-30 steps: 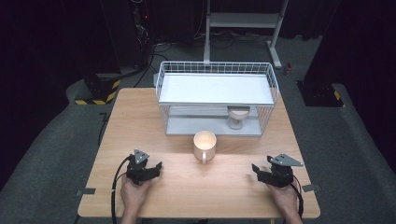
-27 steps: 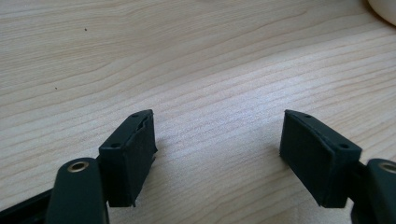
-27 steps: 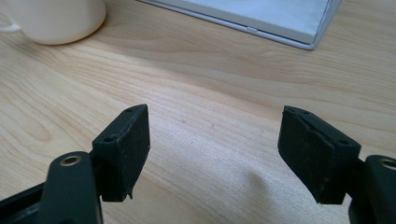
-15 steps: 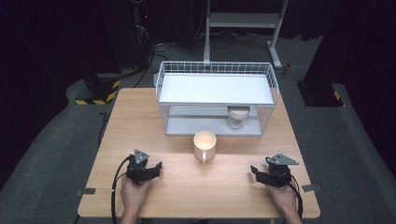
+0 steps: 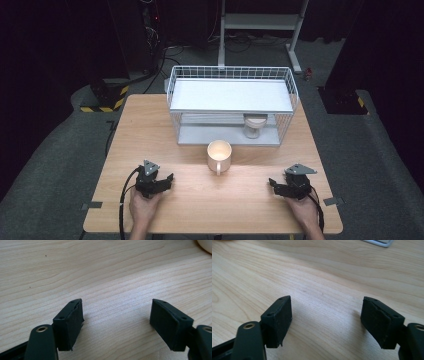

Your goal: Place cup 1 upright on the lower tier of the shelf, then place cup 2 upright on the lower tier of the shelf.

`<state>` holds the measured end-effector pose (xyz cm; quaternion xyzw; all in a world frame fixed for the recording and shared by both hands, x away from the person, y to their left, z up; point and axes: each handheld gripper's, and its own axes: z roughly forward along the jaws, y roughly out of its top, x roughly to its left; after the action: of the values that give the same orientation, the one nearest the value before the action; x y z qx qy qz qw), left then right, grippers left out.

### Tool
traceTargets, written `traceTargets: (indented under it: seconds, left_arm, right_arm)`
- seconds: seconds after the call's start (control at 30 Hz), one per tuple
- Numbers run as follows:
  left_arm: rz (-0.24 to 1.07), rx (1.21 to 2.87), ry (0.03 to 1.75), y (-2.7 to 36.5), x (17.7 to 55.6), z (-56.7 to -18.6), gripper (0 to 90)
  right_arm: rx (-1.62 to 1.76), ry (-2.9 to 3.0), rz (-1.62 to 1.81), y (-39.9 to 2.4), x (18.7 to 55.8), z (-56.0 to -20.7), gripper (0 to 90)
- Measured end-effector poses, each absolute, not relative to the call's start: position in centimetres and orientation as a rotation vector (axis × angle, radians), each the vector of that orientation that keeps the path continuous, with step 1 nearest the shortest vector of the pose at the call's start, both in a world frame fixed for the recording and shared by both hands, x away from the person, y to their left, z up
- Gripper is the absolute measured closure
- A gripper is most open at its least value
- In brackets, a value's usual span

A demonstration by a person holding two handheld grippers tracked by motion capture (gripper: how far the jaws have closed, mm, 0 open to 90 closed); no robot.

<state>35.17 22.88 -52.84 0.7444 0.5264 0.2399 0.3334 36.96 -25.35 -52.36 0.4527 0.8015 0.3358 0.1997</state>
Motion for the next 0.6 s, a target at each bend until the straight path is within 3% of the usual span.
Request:
traceTargets:
  seconds: [0.6]
  left_arm:
    - [0.621,1.937,1.39,22.77,35.17,-52.85,23.4]
  right_arm:
    - [1.286,2.222,0.932,-25.29,36.92,-52.36,25.5]
